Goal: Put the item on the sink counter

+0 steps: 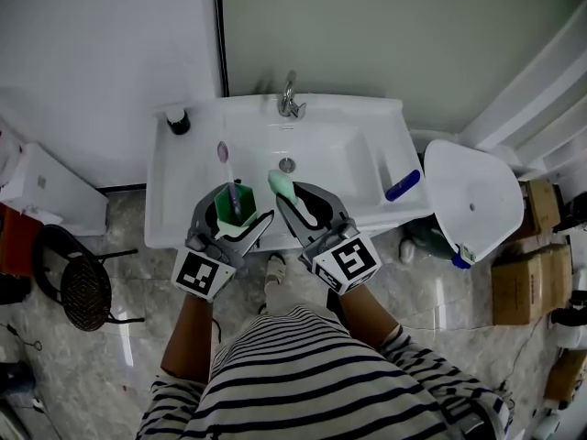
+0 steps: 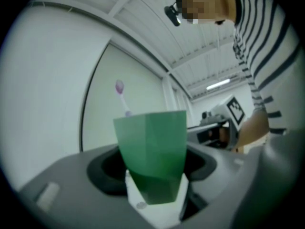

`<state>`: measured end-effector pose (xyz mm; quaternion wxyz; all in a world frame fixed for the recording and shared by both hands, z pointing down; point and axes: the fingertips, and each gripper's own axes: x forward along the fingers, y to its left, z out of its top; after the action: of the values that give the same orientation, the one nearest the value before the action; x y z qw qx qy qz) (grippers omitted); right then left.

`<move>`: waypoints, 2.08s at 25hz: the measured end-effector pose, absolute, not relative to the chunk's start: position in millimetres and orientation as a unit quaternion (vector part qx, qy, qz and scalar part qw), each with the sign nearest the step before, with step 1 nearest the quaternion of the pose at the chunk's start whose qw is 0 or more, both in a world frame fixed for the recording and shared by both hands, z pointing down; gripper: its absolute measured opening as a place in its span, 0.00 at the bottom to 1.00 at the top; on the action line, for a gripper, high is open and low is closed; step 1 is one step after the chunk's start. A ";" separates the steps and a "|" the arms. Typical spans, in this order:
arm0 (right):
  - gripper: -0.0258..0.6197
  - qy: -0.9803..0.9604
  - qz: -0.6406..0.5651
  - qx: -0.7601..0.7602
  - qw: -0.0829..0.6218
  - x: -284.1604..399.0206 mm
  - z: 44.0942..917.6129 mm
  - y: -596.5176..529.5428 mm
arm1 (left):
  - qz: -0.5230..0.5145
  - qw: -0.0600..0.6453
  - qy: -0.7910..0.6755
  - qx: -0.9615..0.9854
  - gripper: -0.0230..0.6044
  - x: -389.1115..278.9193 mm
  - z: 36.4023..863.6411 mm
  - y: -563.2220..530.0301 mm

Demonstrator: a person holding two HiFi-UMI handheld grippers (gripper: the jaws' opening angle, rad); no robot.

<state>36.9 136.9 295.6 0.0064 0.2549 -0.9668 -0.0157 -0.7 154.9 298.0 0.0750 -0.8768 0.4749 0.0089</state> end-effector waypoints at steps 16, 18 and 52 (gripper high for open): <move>0.19 -0.966 -0.008 0.258 0.031 -18.2 311.1 0.3 | -0.001 0.053 0.487 -0.872 0.54 -63.8 315.2 19.0; 0.19 -0.965 -0.005 0.260 0.038 -25.7 316.5 -9.3 | 0.001 0.052 0.484 -0.873 0.54 -72.1 318.2 7.7; 0.19 -0.890 0.074 0.415 0.171 -98.4 507.8 -168.3 | -0.031 0.017 0.431 -0.902 0.54 -141.6 421.1 -114.0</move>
<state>-98.4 -168.3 507.8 0.1713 0.4152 -0.8904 0.0743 -141.6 -114.0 421.1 0.0172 -0.9015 0.4313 -0.0306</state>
